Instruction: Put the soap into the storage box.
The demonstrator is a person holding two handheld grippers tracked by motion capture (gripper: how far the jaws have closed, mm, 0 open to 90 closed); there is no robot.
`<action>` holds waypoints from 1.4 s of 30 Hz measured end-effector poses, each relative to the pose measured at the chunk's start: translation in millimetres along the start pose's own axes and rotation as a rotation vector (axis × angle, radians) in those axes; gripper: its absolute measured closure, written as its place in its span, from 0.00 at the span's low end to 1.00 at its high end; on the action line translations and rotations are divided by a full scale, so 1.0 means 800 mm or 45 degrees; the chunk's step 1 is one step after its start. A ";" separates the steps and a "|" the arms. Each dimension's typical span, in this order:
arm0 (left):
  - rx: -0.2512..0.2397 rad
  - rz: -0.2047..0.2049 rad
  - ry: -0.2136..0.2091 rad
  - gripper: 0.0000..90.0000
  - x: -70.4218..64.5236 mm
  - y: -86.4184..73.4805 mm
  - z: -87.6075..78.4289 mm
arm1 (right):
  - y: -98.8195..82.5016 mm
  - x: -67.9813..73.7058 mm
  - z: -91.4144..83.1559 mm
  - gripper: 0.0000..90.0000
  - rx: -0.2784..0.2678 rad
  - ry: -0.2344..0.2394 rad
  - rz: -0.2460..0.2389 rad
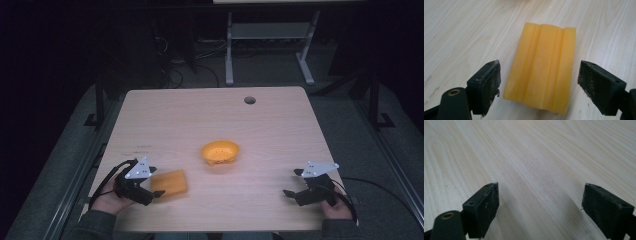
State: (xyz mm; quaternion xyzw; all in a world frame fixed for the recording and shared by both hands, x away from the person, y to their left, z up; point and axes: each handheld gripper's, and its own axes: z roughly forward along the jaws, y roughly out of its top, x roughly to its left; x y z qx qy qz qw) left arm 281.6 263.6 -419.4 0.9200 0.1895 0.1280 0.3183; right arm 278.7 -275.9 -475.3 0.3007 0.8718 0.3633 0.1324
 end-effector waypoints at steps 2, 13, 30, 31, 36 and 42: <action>0.023 0.008 -0.018 0.20 0.002 0.005 0.005 | 0.000 0.000 0.000 0.15 0.005 0.003 -0.001; 0.098 0.043 -0.067 0.19 0.003 0.019 0.025 | 0.000 0.000 0.001 0.15 0.009 0.004 -0.003; 0.148 0.044 -0.116 0.18 0.009 0.022 0.043 | 0.001 0.001 0.003 0.15 0.023 0.014 -0.014; 0.150 0.046 -0.120 0.18 0.009 0.023 0.044 | 0.001 0.001 0.003 0.15 0.025 0.015 -0.015; 0.186 0.057 -0.131 0.18 0.009 0.025 0.051 | 0.001 0.001 0.003 0.15 0.026 0.016 -0.017; 0.222 0.064 -0.127 0.18 0.006 0.028 0.058 | 0.001 0.002 0.004 0.15 0.025 0.018 -0.015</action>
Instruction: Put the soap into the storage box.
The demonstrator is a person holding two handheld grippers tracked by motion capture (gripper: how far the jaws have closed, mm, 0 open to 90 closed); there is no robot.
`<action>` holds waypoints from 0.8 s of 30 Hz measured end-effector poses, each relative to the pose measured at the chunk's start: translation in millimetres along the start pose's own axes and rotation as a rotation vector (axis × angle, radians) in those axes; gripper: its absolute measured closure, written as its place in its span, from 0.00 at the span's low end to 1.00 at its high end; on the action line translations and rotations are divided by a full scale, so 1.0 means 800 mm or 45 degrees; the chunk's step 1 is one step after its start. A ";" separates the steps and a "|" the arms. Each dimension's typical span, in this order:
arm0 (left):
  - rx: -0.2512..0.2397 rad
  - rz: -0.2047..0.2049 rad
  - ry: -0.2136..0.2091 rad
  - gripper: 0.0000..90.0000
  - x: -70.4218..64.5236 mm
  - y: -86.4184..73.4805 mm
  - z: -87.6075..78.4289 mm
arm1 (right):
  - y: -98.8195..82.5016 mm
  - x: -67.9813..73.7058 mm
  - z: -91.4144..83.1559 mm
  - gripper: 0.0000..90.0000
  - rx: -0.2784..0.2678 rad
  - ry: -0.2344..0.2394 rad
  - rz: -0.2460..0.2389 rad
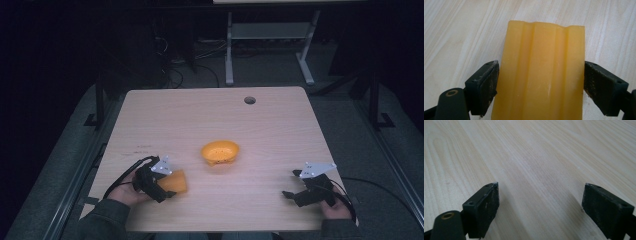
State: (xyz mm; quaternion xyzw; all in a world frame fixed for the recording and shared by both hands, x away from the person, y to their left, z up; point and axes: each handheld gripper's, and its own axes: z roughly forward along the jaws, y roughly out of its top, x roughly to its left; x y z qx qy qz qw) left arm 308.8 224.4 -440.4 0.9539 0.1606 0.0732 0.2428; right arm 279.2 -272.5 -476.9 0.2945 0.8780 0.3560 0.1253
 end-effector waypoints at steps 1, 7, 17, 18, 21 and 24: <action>0.000 0.000 0.000 0.18 0.000 0.000 0.000 | 0.000 0.000 0.000 0.15 0.000 0.000 0.000; 0.024 -0.003 0.007 0.18 0.001 0.000 0.004 | 0.000 0.000 0.000 0.15 0.001 0.002 -0.005; 0.035 -0.025 -0.011 0.17 0.003 -0.001 0.008 | 0.000 0.000 0.001 0.15 0.000 0.007 -0.003; 0.035 -0.025 -0.011 0.17 0.003 -0.001 0.008 | 0.000 0.000 0.001 0.15 0.000 0.009 -0.001; 0.030 -0.030 -0.018 0.17 0.004 -0.002 0.009 | 0.000 0.000 0.001 0.15 -0.001 0.009 -0.001; 0.034 -0.033 -0.030 0.17 0.005 -0.002 0.010 | 0.000 0.000 0.001 0.15 -0.001 0.012 0.000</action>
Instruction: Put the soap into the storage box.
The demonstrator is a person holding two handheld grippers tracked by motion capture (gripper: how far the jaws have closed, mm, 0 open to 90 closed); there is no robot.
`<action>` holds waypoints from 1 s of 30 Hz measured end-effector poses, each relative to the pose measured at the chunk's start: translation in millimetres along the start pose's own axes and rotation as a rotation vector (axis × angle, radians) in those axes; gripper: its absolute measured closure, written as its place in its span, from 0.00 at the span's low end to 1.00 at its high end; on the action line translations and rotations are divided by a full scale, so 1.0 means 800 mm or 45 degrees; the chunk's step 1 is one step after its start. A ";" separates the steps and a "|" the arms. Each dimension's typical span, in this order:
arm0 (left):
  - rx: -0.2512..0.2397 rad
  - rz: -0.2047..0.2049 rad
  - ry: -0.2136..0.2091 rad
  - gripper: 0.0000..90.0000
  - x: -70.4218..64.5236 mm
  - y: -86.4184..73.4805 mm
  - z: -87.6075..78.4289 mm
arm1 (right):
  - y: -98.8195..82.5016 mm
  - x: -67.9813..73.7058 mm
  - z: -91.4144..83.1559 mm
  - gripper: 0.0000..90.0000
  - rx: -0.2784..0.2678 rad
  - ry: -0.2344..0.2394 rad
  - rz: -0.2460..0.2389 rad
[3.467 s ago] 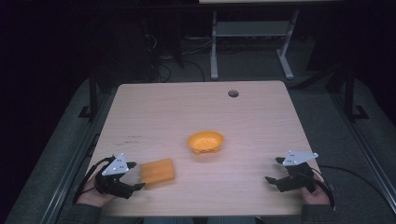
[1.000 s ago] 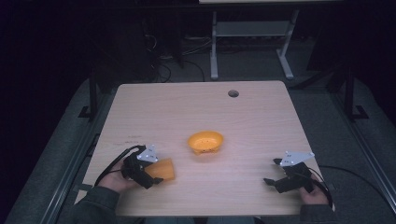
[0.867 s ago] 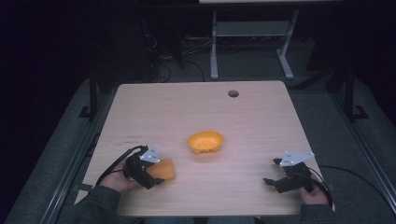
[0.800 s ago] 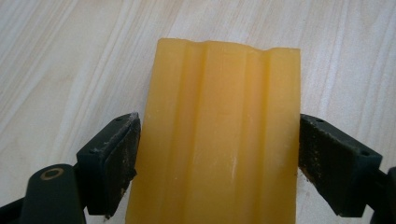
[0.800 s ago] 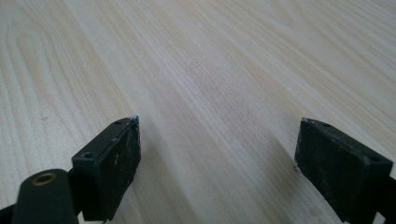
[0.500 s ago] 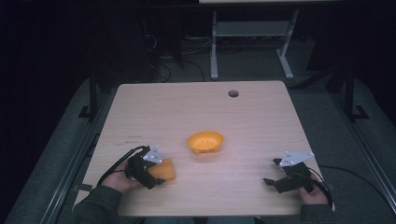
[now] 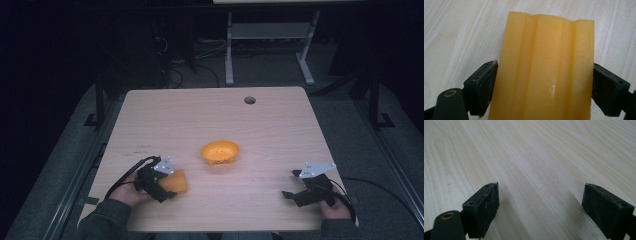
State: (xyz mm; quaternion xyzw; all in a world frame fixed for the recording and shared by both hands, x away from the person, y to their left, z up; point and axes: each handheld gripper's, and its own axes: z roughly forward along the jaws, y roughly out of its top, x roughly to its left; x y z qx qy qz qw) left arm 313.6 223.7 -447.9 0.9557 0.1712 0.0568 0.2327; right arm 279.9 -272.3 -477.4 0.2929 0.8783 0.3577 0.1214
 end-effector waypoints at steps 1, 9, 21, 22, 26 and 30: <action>0.000 0.000 0.000 0.17 0.000 0.000 0.000 | 0.000 0.000 0.000 0.15 0.000 0.000 0.000; 0.012 -0.011 -0.029 0.18 0.002 0.000 0.003 | 0.000 0.000 0.000 0.15 0.000 0.000 0.000; 0.014 -0.010 -0.023 0.20 0.000 0.000 0.001 | 0.000 0.001 0.000 0.15 -0.001 -0.003 -0.006; 0.016 -0.006 -0.020 0.21 0.000 0.000 0.001 | 0.000 0.000 0.000 0.15 -0.001 -0.003 -0.006; 0.016 0.000 -0.017 0.22 0.000 0.001 0.000 | 0.000 0.000 -0.001 0.15 0.001 -0.004 -0.013; 0.008 -0.006 -0.015 0.22 -0.002 0.001 0.000 | 0.001 0.001 -0.001 0.15 -0.002 -0.004 -0.009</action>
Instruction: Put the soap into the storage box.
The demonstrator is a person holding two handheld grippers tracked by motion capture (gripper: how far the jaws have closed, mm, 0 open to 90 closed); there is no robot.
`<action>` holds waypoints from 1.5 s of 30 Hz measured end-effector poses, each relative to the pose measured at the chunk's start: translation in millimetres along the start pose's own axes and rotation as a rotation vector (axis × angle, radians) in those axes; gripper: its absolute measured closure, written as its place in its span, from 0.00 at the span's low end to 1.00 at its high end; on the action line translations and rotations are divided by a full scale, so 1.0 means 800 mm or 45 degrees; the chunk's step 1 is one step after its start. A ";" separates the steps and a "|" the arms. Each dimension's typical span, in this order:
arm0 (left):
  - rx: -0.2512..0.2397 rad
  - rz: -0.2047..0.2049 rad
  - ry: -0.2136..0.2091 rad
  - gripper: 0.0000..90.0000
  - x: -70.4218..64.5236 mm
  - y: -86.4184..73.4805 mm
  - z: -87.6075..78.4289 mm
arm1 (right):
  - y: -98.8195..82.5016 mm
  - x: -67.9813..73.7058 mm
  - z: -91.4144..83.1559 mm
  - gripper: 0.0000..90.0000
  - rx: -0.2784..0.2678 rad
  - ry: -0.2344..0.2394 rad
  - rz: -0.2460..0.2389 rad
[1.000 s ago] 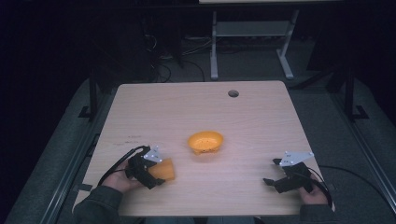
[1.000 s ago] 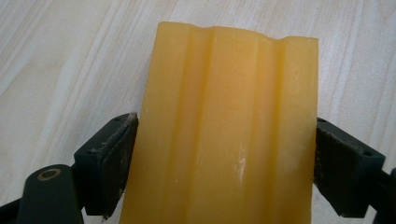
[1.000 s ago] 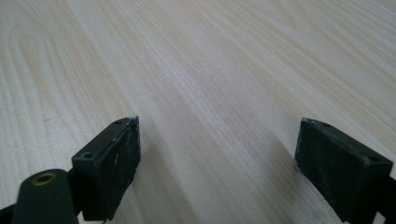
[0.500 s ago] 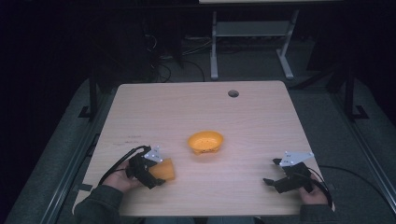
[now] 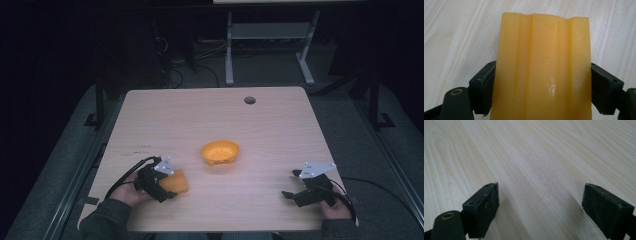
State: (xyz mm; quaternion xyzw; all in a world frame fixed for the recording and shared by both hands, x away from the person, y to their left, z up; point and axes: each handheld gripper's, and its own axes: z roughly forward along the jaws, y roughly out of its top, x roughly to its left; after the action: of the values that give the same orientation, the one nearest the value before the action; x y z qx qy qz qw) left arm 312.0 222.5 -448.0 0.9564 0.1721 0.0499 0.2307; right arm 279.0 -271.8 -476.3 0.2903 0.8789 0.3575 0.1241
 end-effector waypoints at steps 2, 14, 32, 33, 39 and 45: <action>0.005 0.005 -0.002 0.22 -0.001 0.000 -0.001 | 0.000 0.000 0.000 0.15 0.002 -0.001 -0.008; -0.018 0.029 0.027 0.23 -0.005 0.005 -0.014 | -0.001 0.000 -0.002 0.15 -0.001 -0.010 -0.002; 0.015 0.084 0.045 0.23 0.000 0.038 -0.039 | -0.002 0.001 -0.006 0.15 -0.029 -0.013 0.010; 0.016 0.085 0.044 0.23 0.001 0.040 -0.041 | -0.002 0.001 -0.007 0.15 -0.031 -0.013 0.004; -0.003 0.095 0.040 0.23 0.006 0.053 -0.048 | -0.001 0.002 -0.007 0.15 -0.034 -0.009 0.004; 0.003 0.104 0.042 0.23 0.010 0.063 -0.049 | -0.001 0.002 -0.007 0.15 -0.038 -0.010 -0.003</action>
State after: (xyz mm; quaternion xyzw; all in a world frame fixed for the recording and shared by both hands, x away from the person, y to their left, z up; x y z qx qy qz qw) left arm 328.3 200.0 -390.4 0.9619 0.1367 0.0749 0.2245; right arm 275.0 -274.8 -472.8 0.2889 0.8732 0.3694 0.1323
